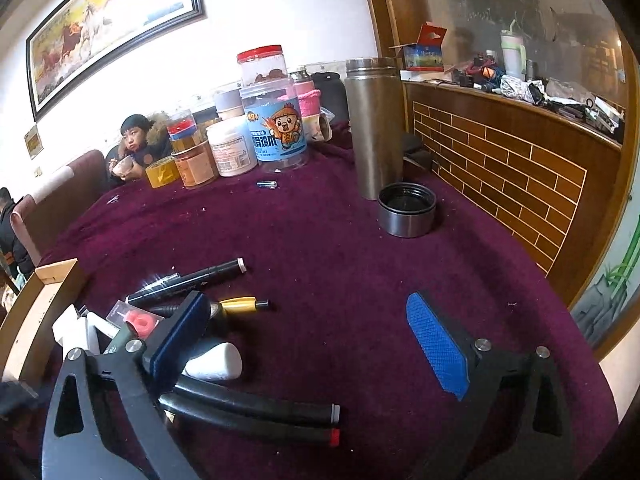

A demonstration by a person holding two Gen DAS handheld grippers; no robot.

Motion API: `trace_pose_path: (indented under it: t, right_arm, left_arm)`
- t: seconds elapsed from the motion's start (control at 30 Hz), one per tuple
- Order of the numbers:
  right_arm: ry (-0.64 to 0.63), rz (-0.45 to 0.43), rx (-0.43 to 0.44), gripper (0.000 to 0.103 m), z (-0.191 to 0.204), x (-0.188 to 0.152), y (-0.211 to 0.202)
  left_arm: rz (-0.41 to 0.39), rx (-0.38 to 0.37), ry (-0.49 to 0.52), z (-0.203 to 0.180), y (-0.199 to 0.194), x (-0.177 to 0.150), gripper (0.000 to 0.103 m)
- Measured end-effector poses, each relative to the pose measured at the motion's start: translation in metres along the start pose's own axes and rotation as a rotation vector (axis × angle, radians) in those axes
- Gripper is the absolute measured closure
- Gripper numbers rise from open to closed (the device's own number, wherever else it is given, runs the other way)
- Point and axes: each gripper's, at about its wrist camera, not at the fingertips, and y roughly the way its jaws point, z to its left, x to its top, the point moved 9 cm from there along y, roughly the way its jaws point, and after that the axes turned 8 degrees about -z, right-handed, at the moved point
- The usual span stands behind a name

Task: Organize rigid objects
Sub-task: 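Grasp the white glue bottle with orange cap with the left gripper, then carry the glue bottle into the cardboard tray while the right gripper carries the white charger there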

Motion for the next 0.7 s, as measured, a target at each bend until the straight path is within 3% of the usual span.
trace_pose_path:
  t: [0.1, 0.2, 0.3, 0.33, 0.37, 0.43, 0.63, 0.7]
  right_arm:
    - [0.018, 0.012, -0.008, 0.004, -0.003, -0.002, 0.002]
    - [0.029, 0.022, -0.009, 0.004, -0.005, -0.004, 0.004]
    - [0.031, 0.038, -0.007, 0.004, -0.005, -0.006, 0.007]
    - [0.032, 0.042, -0.006, 0.004, -0.005, -0.006, 0.008]
    - [0.033, 0.045, -0.007, 0.004, -0.005, -0.006, 0.008]
    - [0.038, 0.052, -0.007, 0.004, -0.005, -0.007, 0.009]
    - [-0.04, 0.055, -0.021, 0.004, 0.009, -0.004, 0.002]
    - [-0.071, 0.035, 0.041, 0.004, 0.036, 0.004, -0.014]
  left_arm:
    - [0.006, -0.054, -0.076, 0.004, 0.0, -0.003, 0.08]
    - [0.006, -0.047, -0.101, 0.007, 0.0, -0.006, 0.079]
    - [0.007, -0.037, -0.107, 0.006, 0.003, -0.005, 0.069]
    - [0.007, -0.041, -0.111, 0.007, 0.003, -0.004, 0.069]
    - [0.008, -0.053, -0.126, 0.009, 0.004, -0.001, 0.078]
    - [-0.003, -0.097, -0.185, 0.011, 0.002, 0.001, 0.08]
    - [-0.178, -0.154, -0.318, 0.04, -0.071, 0.006, 0.08]
    - [-0.233, -0.153, -0.362, 0.062, -0.099, 0.004, 0.08]
